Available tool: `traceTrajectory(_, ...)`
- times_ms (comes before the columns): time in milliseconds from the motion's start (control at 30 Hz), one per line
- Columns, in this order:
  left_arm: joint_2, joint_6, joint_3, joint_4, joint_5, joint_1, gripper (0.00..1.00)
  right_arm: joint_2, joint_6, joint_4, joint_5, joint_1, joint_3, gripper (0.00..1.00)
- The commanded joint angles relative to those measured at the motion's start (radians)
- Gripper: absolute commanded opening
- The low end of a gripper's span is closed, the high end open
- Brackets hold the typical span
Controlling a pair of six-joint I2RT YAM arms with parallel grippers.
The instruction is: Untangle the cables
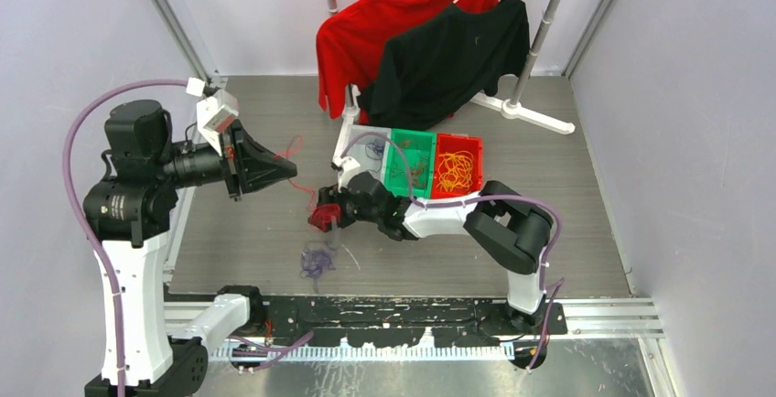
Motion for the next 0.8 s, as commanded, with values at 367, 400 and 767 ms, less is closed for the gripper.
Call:
traceTrajectory(367,0.032,-0.032,0.145,0.131,-0.150,0.002,0.00,-0.082,-0.041,0.143,0.081,-0.009,-0.132,0.78)
traceTrajectory(400,0.025,-0.031,0.145,0.157,-0.180,0.002,0.00,-0.094,-0.047,0.148,0.083,-0.009,-0.142,0.79)
traceTrajectory(767,0.035,-0.029,0.203,0.352,-0.578,0.002,0.00,-0.229,-0.090,0.392,0.087,-0.008,-0.338,0.81)
